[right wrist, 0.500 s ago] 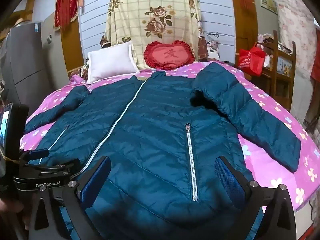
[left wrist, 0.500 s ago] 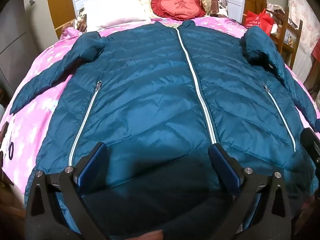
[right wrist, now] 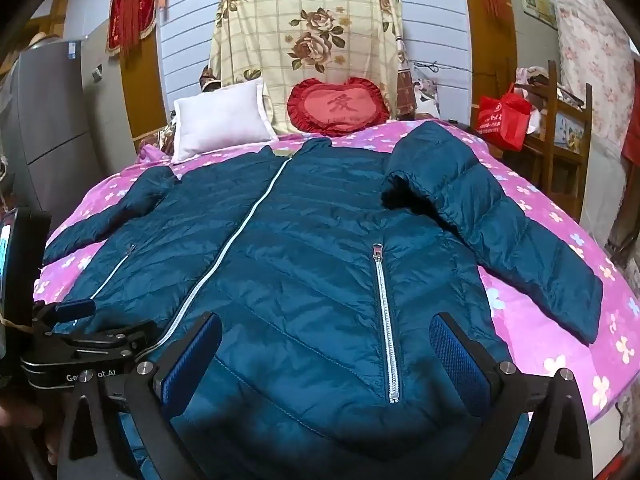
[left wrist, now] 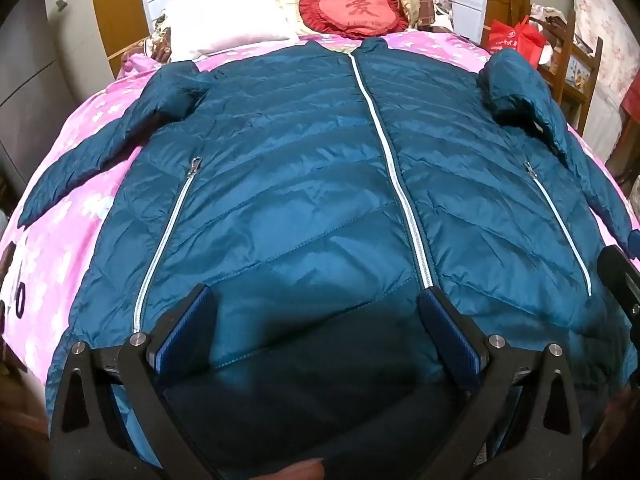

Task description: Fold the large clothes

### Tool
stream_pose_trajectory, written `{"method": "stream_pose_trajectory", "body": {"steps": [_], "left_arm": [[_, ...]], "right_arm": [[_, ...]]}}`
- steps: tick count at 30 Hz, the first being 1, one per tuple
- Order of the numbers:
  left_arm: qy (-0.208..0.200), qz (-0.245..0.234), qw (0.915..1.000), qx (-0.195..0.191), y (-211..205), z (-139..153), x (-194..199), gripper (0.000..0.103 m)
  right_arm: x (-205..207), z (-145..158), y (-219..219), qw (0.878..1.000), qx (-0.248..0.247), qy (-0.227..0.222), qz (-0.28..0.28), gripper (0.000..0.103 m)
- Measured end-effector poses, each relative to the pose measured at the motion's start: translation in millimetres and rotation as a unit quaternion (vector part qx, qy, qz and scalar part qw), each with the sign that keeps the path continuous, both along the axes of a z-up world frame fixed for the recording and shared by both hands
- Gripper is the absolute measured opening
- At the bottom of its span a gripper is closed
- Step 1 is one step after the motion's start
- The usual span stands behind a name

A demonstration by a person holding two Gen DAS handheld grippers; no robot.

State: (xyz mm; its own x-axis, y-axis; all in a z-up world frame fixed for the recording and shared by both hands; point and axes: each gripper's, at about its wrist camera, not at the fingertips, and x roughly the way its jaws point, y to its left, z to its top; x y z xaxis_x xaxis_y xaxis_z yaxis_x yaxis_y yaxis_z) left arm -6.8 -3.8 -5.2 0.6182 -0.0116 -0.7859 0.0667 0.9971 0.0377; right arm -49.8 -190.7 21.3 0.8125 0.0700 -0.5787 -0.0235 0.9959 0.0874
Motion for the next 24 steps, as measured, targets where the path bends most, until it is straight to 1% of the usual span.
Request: {"method": "stream_pose_trajectory", "body": {"steps": [10,16,24], "left_arm": [[0.007,0.002,1.0000,-0.003,1.6,-2.7,0.3,0.103],[0.028,-0.005,0.9991,-0.031,9.9,-13.4,3.9,0.103],[0.028,-0.012,0.9985,-0.045,12.3,-21.0,3.5,0.103]], "right_arm": [[-3.5,2.7,-1.6,1.000,0.001,-0.002,-0.001,0.103],[-6.0,4.1,-2.3,1.000,-0.012,0.004,-0.009,0.103],[-6.3,3.2,-5.4,1.000,-0.010,0.010,-0.017,0.103]]}}
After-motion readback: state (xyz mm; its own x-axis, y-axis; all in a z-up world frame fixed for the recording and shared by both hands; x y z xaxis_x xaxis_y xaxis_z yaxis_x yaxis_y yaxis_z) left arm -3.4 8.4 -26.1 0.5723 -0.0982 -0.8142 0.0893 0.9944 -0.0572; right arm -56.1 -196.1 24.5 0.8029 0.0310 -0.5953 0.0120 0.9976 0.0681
